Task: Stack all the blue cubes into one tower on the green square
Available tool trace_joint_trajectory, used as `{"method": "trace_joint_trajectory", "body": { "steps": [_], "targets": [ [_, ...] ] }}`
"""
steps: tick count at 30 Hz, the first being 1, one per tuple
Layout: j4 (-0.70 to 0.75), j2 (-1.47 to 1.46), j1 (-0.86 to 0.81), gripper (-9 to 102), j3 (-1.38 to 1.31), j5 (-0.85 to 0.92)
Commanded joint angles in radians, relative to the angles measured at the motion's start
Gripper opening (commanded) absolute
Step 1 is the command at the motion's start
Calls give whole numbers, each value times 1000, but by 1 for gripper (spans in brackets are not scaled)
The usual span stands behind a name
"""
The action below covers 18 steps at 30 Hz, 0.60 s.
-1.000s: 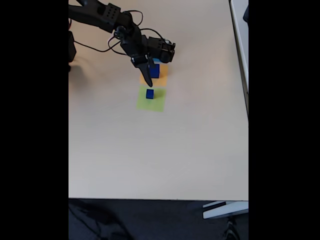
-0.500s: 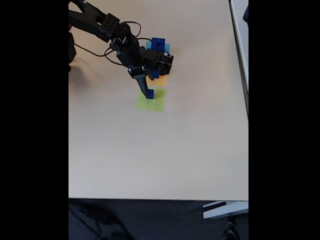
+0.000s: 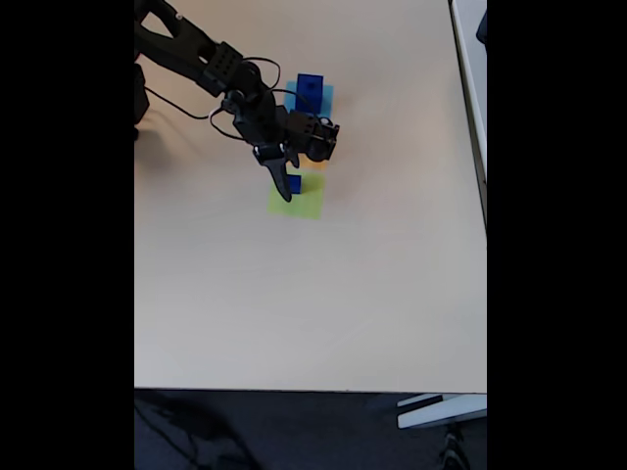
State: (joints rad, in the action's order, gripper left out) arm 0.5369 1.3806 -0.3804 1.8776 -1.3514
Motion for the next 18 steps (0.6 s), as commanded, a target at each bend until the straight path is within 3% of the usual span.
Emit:
{"method": "trace_joint_trajectory", "body": {
  "steps": [1,18],
  "targets": [
    [-32,-6,-14,37,-26,12],
    [-49,-35,-31,28,-38,20]
  ]
}}
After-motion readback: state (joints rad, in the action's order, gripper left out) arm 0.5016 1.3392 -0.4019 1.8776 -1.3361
